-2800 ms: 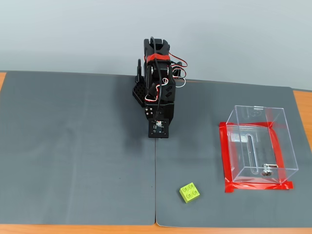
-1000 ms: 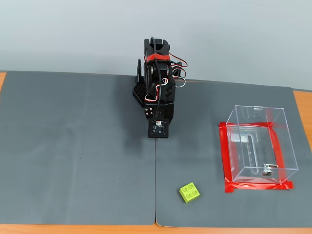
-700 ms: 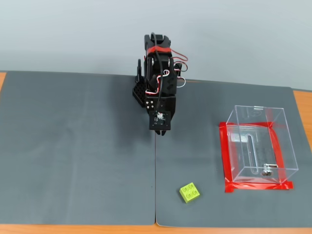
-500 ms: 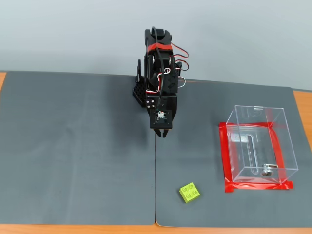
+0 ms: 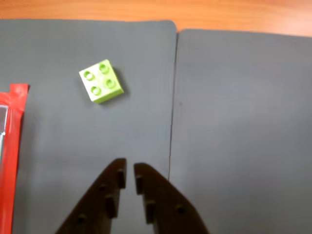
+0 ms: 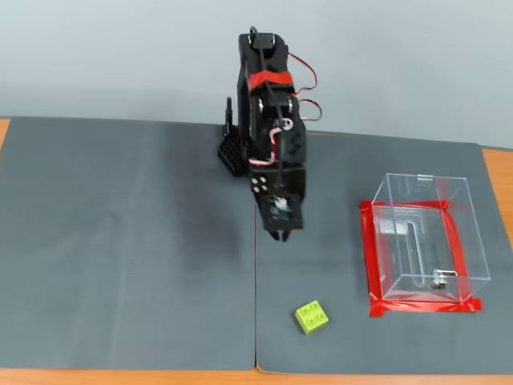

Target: Pick the green lego block and place it into the transparent box

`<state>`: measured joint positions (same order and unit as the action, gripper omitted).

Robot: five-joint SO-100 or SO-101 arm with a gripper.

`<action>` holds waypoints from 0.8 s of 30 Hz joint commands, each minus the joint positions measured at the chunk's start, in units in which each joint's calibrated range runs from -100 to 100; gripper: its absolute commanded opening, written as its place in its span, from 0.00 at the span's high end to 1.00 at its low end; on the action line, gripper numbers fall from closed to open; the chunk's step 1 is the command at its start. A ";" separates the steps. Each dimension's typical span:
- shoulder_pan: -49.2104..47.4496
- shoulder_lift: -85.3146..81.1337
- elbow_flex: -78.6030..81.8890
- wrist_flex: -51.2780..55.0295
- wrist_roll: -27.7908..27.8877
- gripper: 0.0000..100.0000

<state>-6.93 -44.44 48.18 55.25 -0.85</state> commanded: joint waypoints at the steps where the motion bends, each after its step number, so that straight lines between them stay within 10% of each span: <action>1: -0.79 10.40 -13.76 -0.47 -0.11 0.98; 24: -11.01 36.93 -31.67 -0.47 6.30 0.98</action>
<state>-18.13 -7.82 21.87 54.90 5.20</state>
